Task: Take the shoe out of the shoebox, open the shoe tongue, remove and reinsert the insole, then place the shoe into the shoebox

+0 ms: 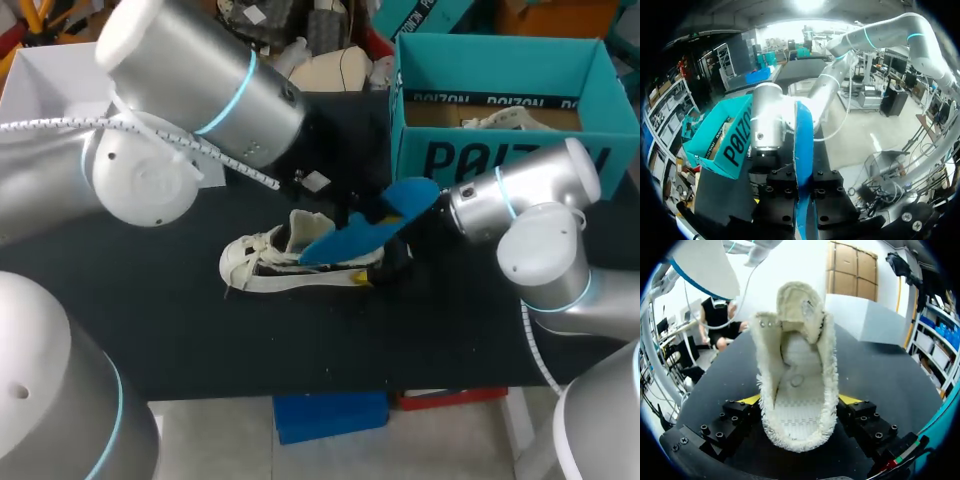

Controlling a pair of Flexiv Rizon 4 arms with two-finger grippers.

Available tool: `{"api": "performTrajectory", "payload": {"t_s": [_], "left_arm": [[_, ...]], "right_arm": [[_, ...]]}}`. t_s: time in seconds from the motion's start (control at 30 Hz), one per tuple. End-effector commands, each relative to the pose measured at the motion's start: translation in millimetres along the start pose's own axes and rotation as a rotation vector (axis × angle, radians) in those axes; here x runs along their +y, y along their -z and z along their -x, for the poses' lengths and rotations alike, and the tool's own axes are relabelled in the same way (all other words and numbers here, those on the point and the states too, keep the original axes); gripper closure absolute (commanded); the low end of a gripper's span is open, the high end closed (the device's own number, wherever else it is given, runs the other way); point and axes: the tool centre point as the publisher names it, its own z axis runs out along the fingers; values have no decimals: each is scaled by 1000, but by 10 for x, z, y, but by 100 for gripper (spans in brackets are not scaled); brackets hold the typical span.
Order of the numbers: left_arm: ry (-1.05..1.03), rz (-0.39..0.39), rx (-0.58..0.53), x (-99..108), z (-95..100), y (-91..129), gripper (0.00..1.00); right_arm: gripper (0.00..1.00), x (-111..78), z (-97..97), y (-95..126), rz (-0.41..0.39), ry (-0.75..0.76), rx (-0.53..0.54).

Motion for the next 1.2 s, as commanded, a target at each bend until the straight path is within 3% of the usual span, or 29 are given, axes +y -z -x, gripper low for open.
{"api": "performTrajectory", "payload": {"t_s": [0.03,0.63,0.77,0.9,1.2], "left_arm": [[30,-124,24,-75,-124,521,100],[30,-124,24,-75,-124,521,100],[183,-274,88,-135,-285,605,100],[288,-364,131,-273,-409,714,100],[433,-534,172,-689,-493,1062,100]], "right_arm": [[100,-7,8,-14,-1,-1,-1],[100,-7,8,-14,-1,-1,-1],[100,-7,8,-14,-1,-1,-1],[100,-7,8,-14,-1,-1,-1],[100,-7,8,-14,-1,-1,-1]]}}
